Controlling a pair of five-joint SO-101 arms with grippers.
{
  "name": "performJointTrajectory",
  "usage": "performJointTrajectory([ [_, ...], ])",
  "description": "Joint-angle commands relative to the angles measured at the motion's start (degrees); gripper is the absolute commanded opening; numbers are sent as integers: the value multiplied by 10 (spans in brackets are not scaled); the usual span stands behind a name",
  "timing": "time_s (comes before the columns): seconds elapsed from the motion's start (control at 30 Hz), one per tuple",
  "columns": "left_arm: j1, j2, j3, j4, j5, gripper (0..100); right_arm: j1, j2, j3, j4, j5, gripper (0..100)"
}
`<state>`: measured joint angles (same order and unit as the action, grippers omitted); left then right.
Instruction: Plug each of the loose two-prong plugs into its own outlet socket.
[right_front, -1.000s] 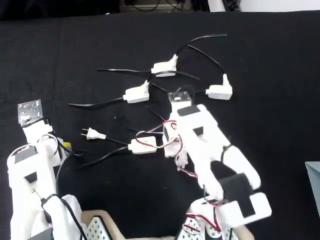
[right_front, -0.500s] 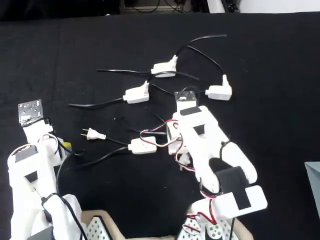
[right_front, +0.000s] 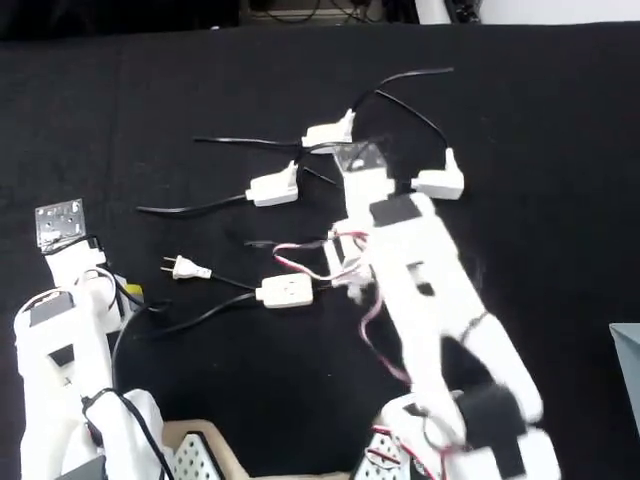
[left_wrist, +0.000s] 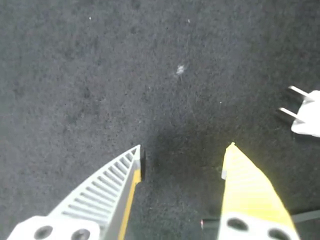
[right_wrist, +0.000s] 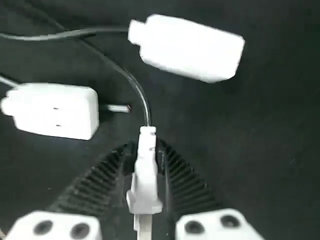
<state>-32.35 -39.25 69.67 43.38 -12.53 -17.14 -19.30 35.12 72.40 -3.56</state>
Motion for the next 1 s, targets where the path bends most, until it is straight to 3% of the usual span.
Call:
performJointTrajectory([
  [0.0,7,-9,-3,-9,0,264,0,-94,-18,4,48,12],
  [0.37,7,-9,-3,-9,0,264,17,-232,63,-12,206,12],
  [0.6,7,-9,-3,-9,0,264,83,-231,255,-189,309,12],
  [0.8,7,-8,-3,-9,0,264,61,-230,324,-237,312,15],
  [0.97,7,-7,-3,-9,0,264,27,-218,335,-236,271,15],
])
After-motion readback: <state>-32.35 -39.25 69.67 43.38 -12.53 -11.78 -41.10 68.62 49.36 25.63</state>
